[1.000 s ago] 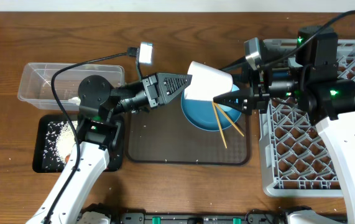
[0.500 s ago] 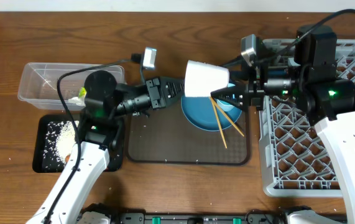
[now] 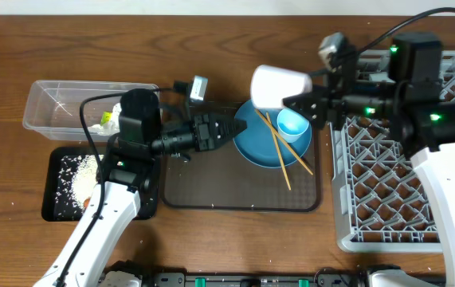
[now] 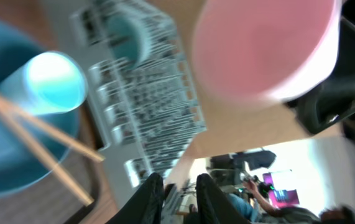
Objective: Sort waste into correct bins and load items into the dishwasher rack
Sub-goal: 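Open the left gripper and carry the pink cup right over the rack, then lower the pink cup upside down into the rack and release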
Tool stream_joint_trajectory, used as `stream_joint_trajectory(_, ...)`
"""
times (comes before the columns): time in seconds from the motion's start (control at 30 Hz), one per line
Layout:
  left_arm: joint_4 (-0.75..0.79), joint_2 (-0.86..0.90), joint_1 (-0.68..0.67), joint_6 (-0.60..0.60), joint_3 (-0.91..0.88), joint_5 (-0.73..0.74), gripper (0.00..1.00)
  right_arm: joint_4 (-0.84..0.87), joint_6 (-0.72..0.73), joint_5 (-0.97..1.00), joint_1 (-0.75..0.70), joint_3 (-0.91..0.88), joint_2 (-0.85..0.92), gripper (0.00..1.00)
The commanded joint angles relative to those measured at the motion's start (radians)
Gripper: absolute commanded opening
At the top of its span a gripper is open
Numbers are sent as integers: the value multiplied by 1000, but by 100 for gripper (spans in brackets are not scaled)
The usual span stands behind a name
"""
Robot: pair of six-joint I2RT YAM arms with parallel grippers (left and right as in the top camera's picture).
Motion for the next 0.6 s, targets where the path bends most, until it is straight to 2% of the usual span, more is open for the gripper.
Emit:
stream_joint_trajectory(0.0,-98,-5,0,136,3,-111,22,-30,82,167,-58,8,4,33)
stream_joint_trajectory(0.1,-237,-5,0,172,3,-229,22,-80,142,320,-100,8,4,34)
stream_joint_trajectory(0.23,-377,-5,-1,202,3,-356,22,-171,284,660,-120,8,4,34)
stream_joint_trajectory(0.3,-425,-5,-1,205,3,-405,22,-227,359,809,-119,8,4,33)
stream_joint_trajectory(0.43,-484,-5,-1,206,3,-466,22,-330,422,968,-118,5,4,32)
stream_joint_trajectory(0.5,-504,-5,-1,206,3,-489,22,-345,440,1006,-117,1,4,26)
stream_joint_trajectory(0.57,-517,-5,-1,217,3,-492,22,-355,441,1046,-118,1,4,13)
